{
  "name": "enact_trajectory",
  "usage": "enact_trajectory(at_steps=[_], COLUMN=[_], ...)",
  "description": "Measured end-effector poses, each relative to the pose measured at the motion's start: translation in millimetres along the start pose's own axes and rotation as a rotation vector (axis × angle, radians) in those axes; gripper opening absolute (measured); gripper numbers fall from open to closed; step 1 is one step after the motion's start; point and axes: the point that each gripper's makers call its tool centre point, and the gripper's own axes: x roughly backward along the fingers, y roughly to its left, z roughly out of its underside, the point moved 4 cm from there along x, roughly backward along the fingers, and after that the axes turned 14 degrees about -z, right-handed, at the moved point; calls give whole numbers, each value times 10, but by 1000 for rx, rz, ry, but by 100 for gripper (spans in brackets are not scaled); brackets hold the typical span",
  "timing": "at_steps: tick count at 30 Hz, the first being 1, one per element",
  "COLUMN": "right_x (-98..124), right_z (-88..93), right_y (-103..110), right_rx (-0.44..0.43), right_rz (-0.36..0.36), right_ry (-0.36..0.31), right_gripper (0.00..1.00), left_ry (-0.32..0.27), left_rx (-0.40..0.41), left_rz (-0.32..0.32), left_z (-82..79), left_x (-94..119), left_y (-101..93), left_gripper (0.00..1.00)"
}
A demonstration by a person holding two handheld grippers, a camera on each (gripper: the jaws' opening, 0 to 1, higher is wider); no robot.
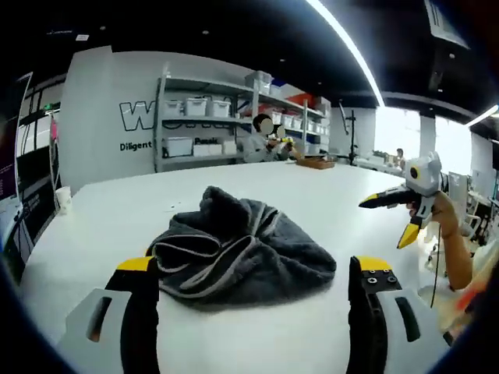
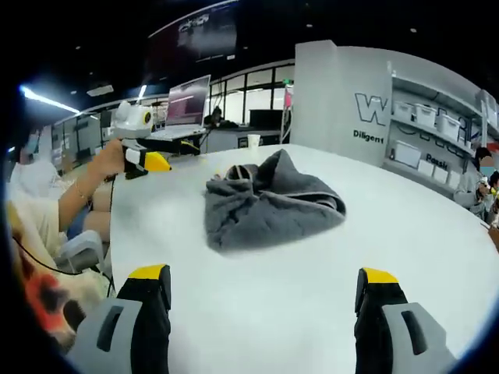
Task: Open the folded towel by lifting each exposed corner and separating the folded layers until the towel lies flat within the target outline without major curled edges
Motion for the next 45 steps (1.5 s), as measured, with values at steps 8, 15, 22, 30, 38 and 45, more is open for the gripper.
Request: enact_trajectory(at_steps=[8, 15, 22, 30, 38, 45], right_x=[0, 33, -2, -58, -49, -33], right_z=[21, -28, -43, -64, -83, -77], right_y=[3, 17, 78, 158, 188, 167], right_rx=[5, 8, 20, 35, 43, 45], right_rz=[4, 27, 22, 2, -4, 0], right_ry=[11, -6, 3, 7, 4, 3], right_gripper=[99, 99, 99, 99, 99, 99], left_ry=[50, 41, 56, 86, 94, 79], left_rx=[15, 63, 70, 28, 55, 73], left_rz=[-34, -61, -64, -47, -69, -91], left_z=[289, 417, 504, 570, 587, 546], left_x=[179, 238, 299, 523, 655, 784], left_y=[109, 204, 235, 56, 158, 283], left_gripper=[97, 97, 96, 96, 95, 95])
